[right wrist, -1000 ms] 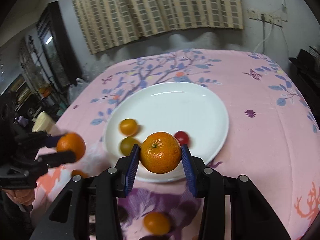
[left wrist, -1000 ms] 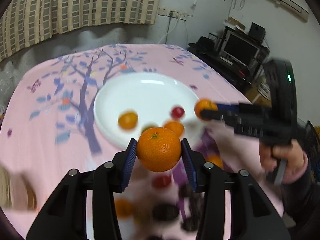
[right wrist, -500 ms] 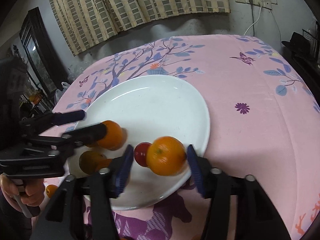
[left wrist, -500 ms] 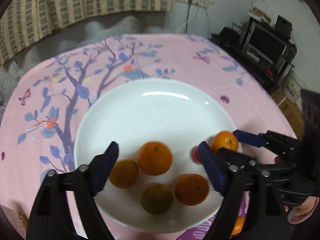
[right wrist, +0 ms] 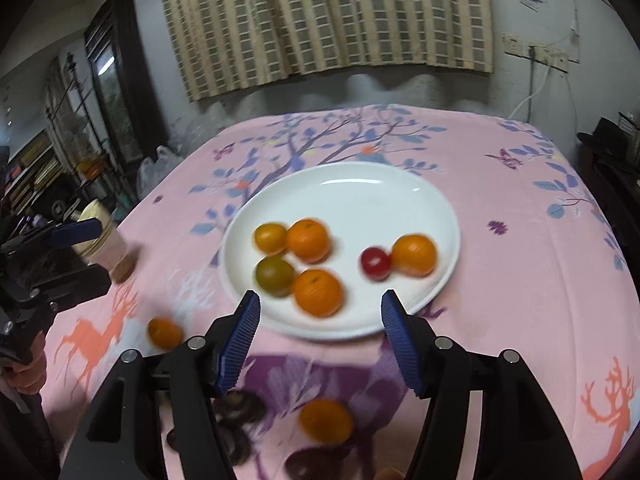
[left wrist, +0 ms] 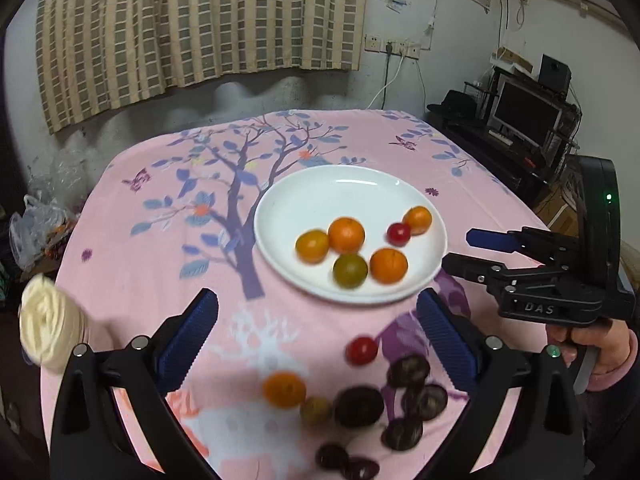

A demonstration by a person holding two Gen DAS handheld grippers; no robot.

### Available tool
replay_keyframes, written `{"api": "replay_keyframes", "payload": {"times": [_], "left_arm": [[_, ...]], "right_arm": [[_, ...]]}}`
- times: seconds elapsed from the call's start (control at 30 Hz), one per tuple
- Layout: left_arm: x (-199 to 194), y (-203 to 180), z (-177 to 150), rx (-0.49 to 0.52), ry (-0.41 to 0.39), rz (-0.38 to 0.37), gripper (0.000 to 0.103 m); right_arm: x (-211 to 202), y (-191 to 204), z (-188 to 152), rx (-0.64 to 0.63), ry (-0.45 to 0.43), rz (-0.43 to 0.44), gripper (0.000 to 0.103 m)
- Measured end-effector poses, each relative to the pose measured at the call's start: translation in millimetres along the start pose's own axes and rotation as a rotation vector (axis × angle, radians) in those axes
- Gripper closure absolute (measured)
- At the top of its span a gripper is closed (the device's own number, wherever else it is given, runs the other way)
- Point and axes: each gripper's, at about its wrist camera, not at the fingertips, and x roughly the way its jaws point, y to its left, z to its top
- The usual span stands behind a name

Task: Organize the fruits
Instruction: 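Carry dark purple tomato with right tool while left carries dark cherry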

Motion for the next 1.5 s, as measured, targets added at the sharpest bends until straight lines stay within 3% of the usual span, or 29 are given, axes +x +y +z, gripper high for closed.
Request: {"api": "replay_keyframes", "payload": {"times": [0.23,0.4,0.6,0.83,1.0,1.13,1.17,1.23,1.33,1.5], "left_arm": [[-12.3,38.2,-65.7,-0.108,0.063,-0.012,0.005],[-11.3,55.3,-99.6,-0.186,0.111,-0.065,0.005],[-20.9,44.8,-121.4,-0.154,0.116,-0.063,0.005],[-27.1,26.4,-138.4,-0.093,0.129,-0.071,0.005],[-24.7,19.8,-147.0,-0.092,0.152,-0.134,0.005],[-18.4,10.1,-147.1,-0.058,0.176,-0.143,0.006],[-16.7,6.6,-146.2,-0.045,0.178,-0.151,0.007],[-13.5,-1.7,-145.3,-0.021,0.188,-0.167,0.026],[-3.0,-10.5,-144.2,-0.014,0.225,-0.198,0.045],[11.1,-14.9,-144.4,-0.031,0.259,-0.191,0.047]], "right_arm": [[-57.3,30.6,-48.0,-0.109,0.0,-0.042,0.039],[-68.7,31.6,-89.3,-0.136,0.074,-0.083,0.039],[-55.5,27.2,-118.5,-0.133,0.147,-0.13,0.039],[-39.6,20.4,-127.9,-0.124,0.188,-0.139,0.041],[-31.4,14.9,-127.7,-0.089,0.198,-0.121,0.06],[-33.8,13.0,-128.2,-0.072,0.197,-0.105,0.063],[-37.3,11.1,-128.6,-0.055,0.189,-0.102,0.063],[-46.5,7.2,-129.2,-0.022,0.17,-0.082,0.063],[-59.2,5.5,-130.8,-0.002,0.138,-0.085,0.063],[-70.2,1.5,-130.7,0.028,0.106,-0.067,0.063]]}}
